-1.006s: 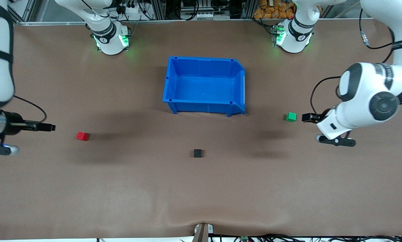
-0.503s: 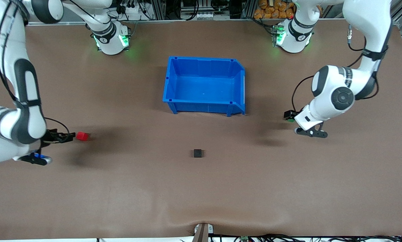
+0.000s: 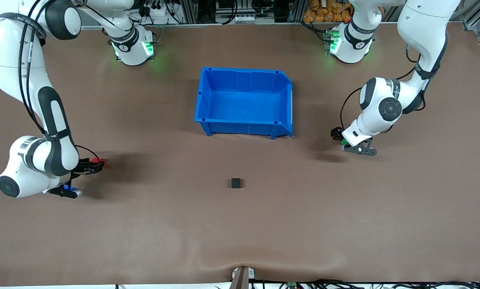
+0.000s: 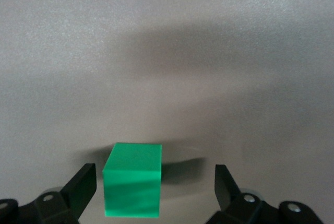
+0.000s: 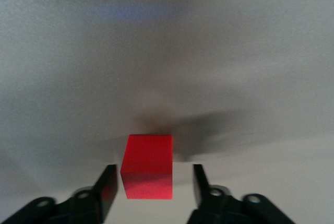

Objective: Attach green and red cubes to black cube
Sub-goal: 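Grasp the green cube with the left gripper while the right gripper grasps red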

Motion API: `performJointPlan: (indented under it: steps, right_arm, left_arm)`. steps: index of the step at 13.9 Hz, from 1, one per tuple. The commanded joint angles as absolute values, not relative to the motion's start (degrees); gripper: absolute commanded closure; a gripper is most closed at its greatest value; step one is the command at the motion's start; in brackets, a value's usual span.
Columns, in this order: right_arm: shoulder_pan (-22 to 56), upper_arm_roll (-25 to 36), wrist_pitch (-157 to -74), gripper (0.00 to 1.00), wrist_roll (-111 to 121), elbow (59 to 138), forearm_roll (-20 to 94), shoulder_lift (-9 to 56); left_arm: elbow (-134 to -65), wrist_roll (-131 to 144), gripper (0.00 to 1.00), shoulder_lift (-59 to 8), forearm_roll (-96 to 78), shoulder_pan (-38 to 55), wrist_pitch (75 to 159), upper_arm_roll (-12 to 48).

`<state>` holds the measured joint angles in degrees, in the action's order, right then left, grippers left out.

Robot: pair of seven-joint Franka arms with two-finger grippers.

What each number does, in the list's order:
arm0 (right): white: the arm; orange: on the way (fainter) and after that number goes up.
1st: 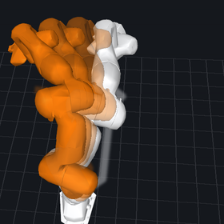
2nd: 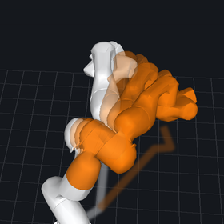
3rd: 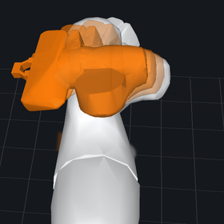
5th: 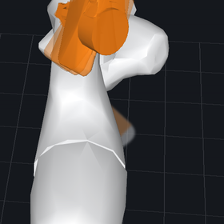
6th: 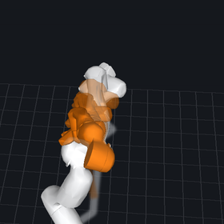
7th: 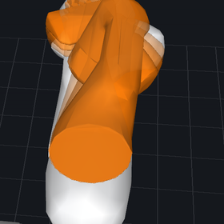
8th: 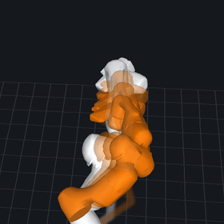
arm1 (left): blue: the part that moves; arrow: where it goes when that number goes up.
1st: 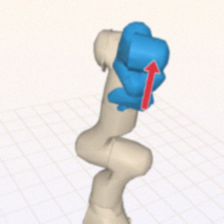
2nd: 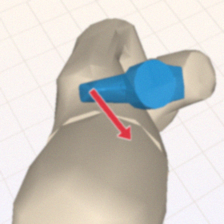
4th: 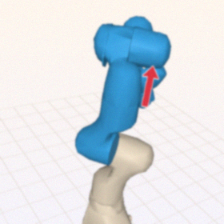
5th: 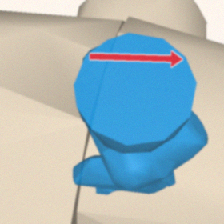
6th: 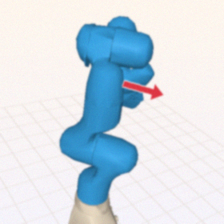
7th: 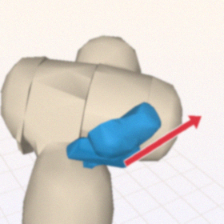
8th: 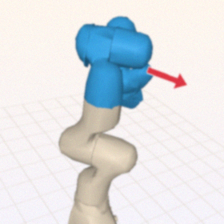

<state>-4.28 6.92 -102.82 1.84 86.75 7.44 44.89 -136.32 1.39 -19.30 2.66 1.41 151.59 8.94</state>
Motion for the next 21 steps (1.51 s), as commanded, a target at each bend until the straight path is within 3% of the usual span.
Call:
performJointPlan:
  steps: [1, 2, 3, 4, 5, 11, 16, 18, 21]
  right_arm:
    - [-4.39, 6.77, -103.18, 0.69, 2.20, 86.92, 8.78, 45.35]
    - [-4.39, 6.85, -103.27, 0.78, 2.28, 86.84, 10.36, 45.61]
    - [-4.39, 6.86, -102.92, 1.00, 1.76, 86.57, 11.59, 45.53]
    - [-3.96, 6.77, -102.22, 1.00, 0.89, 86.05, 12.04, 45.18]
    - [-3.17, 6.51, -101.61, 1.00, -1.99, 84.91, 13.35, 45.00]
    - [6.48, 4.75, -100.10, 1.00, -36.32, 80.95, 31.62, 45.00]
    - [17.38, 4.75, -113.69, 1.00, -58.59, 81.04, 40.95, 45.44]
    - [21.34, 4.75, -123.27, 1.00, -69.20, 81.56, 41.22, 45.70]
    - [25.56, 4.75, -129.79, 1.00, -78.82, 81.48, 41.57, 47.72]
  left_arm:
    - [-135.79, -1.05, 0.09, -19.77, 2.99, 0.79, 152.23, 9.05]
    - [-135.53, -1.40, 0.28, -19.95, 2.99, 0.62, 152.23, 9.05]
    - [-135.35, -1.49, 0.53, -20.04, 2.99, 0.53, 152.23, 9.05]
    - [-134.92, -1.49, 0.88, -20.13, 2.99, 0.44, 152.23, 9.05]
    - [-134.83, -1.41, 1.00, -20.13, 2.99, 0.35, 152.23, 9.05]
    - [-131.76, 11.73, 1.00, -20.13, 2.20, 0.79, 151.70, 9.23]
    - [-123.95, 38.26, 1.00, -20.21, 2.11, 5.87, 146.18, 9.58]
    - [-117.02, 52.92, 1.00, -22.92, 2.11, 9.39, 141.79, 9.58]
    - [-101.22, 74.99, 1.00, -31.26, 2.28, 14.05, 132.13, 9.49]
